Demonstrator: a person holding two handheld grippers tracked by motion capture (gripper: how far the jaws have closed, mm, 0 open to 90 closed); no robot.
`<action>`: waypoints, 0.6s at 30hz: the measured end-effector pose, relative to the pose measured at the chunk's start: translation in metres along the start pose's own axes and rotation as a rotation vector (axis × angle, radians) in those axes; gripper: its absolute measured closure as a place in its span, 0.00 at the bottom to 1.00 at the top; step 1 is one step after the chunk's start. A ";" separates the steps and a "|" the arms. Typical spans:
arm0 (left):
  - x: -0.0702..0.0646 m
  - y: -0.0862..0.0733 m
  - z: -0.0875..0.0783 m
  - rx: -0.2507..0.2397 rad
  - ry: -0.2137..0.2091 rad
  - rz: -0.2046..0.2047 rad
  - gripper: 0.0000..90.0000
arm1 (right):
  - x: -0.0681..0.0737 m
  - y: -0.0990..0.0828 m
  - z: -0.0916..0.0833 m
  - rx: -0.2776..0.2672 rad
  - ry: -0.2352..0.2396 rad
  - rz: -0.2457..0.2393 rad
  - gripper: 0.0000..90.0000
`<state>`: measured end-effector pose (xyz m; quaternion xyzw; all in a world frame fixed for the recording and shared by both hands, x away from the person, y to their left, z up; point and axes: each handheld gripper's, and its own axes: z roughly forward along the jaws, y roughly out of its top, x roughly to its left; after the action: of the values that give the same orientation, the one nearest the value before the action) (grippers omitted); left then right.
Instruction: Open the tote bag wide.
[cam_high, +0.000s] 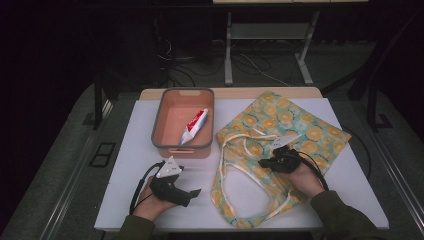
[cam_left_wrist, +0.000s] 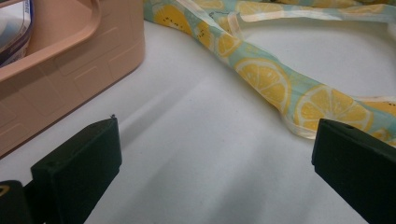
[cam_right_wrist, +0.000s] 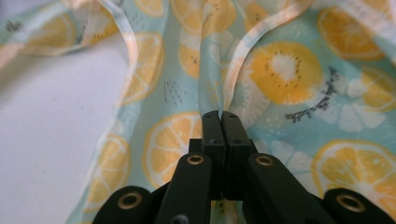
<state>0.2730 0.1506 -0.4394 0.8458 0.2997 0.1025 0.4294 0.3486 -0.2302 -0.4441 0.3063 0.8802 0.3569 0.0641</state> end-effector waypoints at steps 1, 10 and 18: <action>0.000 0.000 0.000 0.000 0.000 0.001 0.00 | -0.001 0.001 -0.003 -0.012 0.001 -0.001 1.00; 0.000 0.000 0.001 0.004 -0.002 0.002 0.01 | -0.006 0.016 -0.037 -0.152 -0.002 0.030 1.00; -0.001 -0.001 0.001 0.005 -0.006 0.001 0.01 | -0.018 0.033 -0.064 -0.267 -0.023 0.056 1.00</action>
<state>0.2727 0.1498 -0.4404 0.8472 0.2983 0.0996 0.4282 0.3585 -0.2600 -0.3769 0.3233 0.8151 0.4692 0.1044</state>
